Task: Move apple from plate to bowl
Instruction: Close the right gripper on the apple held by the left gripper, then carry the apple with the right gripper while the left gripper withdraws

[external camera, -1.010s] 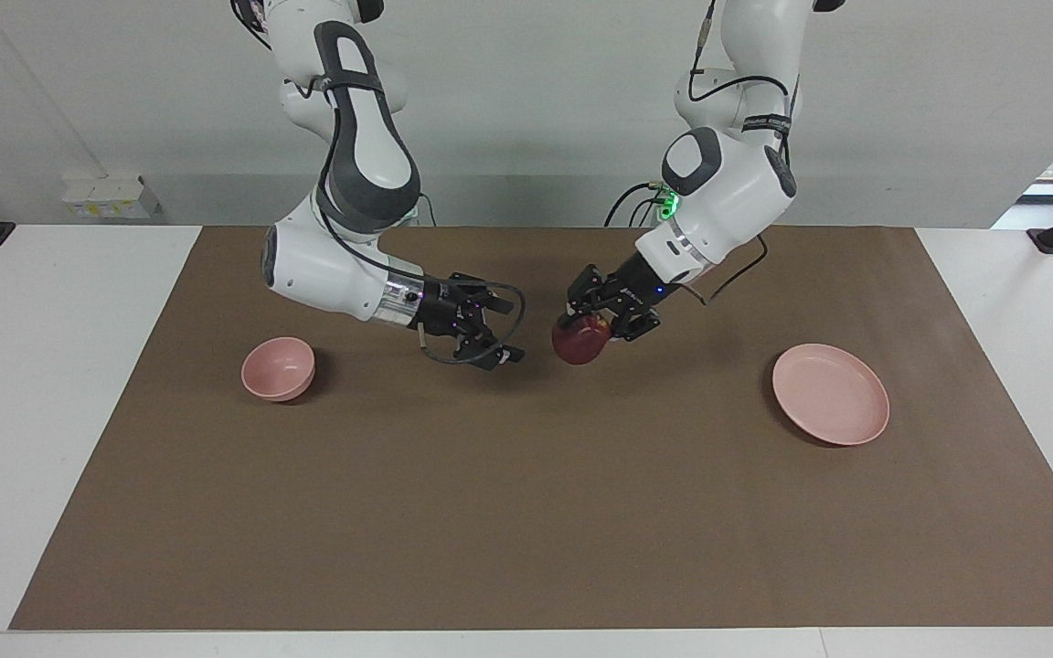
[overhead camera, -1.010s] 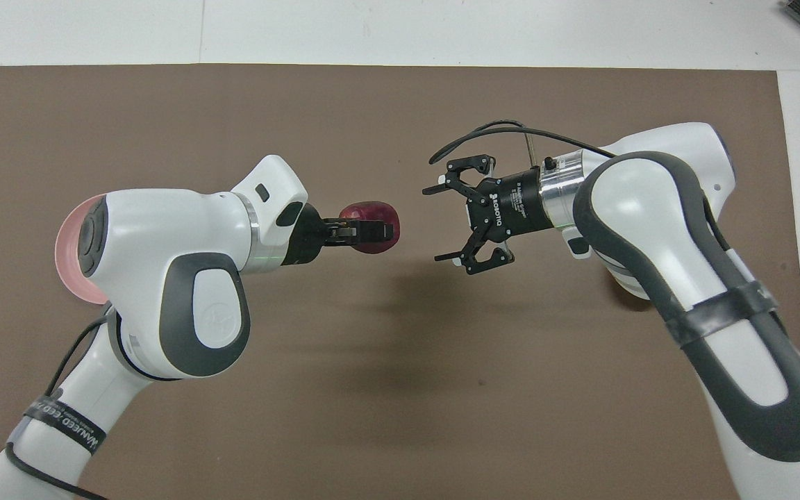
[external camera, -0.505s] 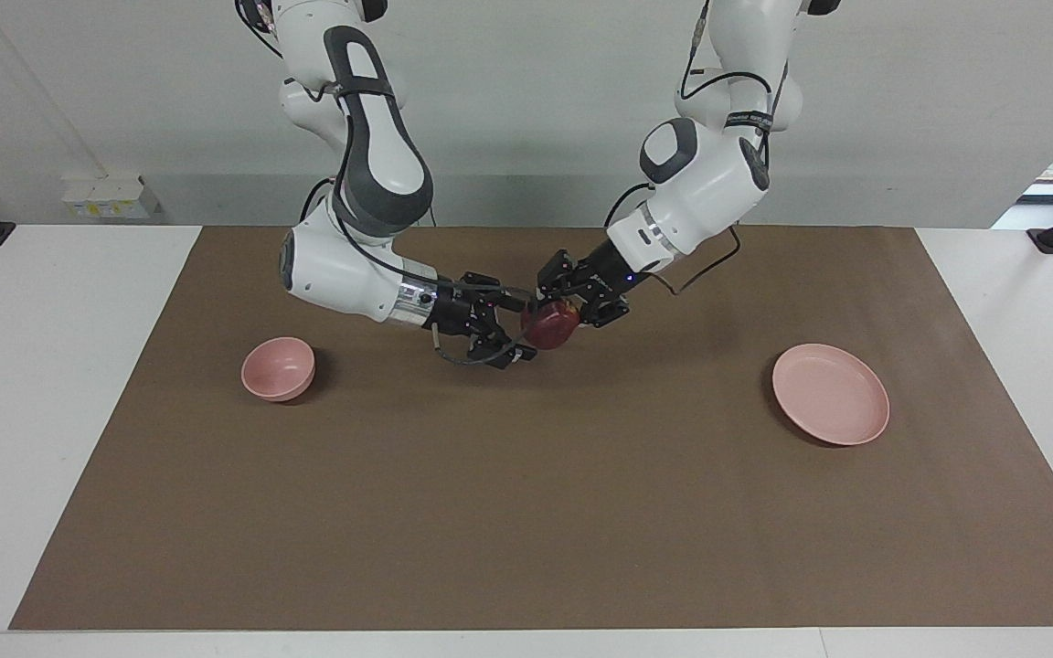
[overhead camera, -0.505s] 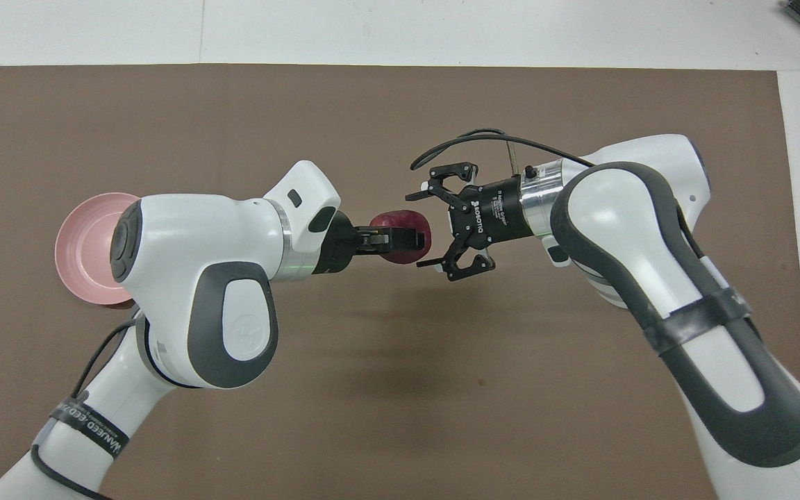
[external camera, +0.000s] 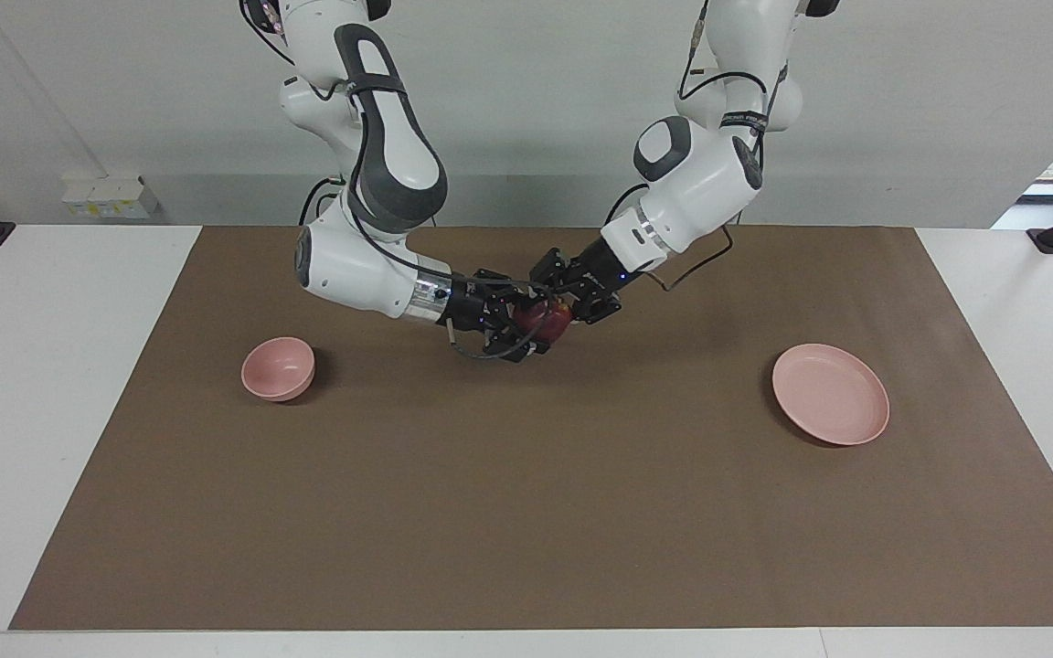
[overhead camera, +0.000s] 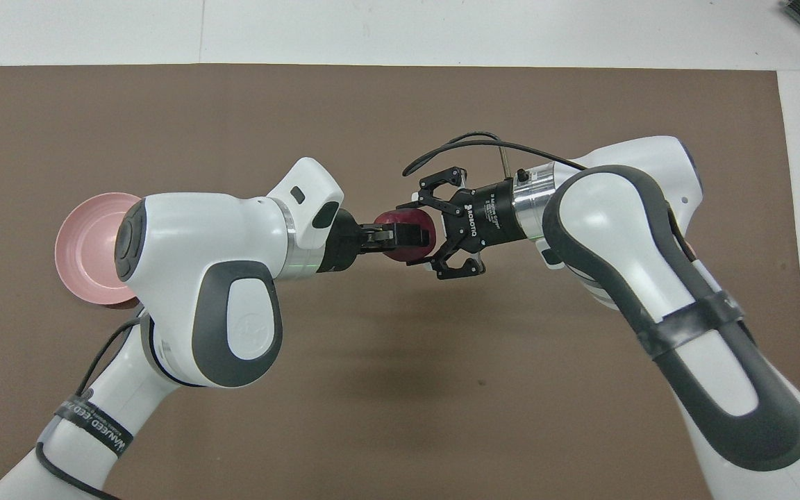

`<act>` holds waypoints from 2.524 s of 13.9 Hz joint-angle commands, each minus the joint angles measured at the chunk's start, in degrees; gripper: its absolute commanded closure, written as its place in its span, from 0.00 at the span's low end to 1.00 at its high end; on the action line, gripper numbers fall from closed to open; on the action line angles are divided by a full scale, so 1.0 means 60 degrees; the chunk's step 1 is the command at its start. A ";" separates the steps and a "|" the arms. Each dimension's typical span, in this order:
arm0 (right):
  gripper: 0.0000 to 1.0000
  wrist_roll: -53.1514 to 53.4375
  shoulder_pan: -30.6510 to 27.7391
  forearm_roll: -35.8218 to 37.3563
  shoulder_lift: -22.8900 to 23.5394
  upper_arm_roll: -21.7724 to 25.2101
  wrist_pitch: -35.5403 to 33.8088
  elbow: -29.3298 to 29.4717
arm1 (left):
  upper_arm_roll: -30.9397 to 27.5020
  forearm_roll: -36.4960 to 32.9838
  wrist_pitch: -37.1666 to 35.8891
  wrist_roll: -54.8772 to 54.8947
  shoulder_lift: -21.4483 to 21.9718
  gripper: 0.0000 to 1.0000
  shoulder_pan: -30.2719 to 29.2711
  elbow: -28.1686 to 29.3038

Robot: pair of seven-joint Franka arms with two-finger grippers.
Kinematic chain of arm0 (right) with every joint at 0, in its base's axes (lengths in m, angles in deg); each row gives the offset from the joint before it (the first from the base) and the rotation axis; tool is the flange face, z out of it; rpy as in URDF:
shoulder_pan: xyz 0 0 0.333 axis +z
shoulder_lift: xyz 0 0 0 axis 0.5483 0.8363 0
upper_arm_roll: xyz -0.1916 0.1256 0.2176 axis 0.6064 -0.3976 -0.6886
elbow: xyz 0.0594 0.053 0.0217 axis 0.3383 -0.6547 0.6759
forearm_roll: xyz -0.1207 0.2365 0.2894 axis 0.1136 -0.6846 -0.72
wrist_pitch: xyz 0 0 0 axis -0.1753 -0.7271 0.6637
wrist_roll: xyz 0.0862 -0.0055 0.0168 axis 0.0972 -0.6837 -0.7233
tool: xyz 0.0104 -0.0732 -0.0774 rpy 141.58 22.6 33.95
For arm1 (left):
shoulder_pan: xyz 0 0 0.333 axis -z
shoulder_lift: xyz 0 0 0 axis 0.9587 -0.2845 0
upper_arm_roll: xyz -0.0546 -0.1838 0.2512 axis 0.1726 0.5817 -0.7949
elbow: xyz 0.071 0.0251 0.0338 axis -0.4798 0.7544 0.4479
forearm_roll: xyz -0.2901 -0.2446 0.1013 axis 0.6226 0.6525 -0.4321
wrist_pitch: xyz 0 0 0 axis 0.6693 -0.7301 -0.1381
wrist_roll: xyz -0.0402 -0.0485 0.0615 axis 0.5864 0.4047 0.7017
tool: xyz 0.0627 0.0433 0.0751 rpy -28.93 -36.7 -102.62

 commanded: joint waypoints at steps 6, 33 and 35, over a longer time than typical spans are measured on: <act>1.00 -0.0662 -0.0233 -0.0368 -0.0053 -0.0058 0.0115 -0.0067 | 0.0068 0.0315 0.0048 -0.0116 -0.0018 0.00 0.0051 -0.0115; 1.00 -1.0623 -0.4261 0.9315 -0.0580 0.0059 0.0625 -0.1062 | -0.0137 -0.6979 -0.2162 -0.0101 -0.0003 0.00 -0.2686 0.0105; 1.00 -1.0609 -0.4261 0.9505 -0.0551 0.0059 0.1138 -0.1311 | -0.0137 -0.7155 -0.2673 -0.0087 0.0026 0.00 -0.2965 -0.0245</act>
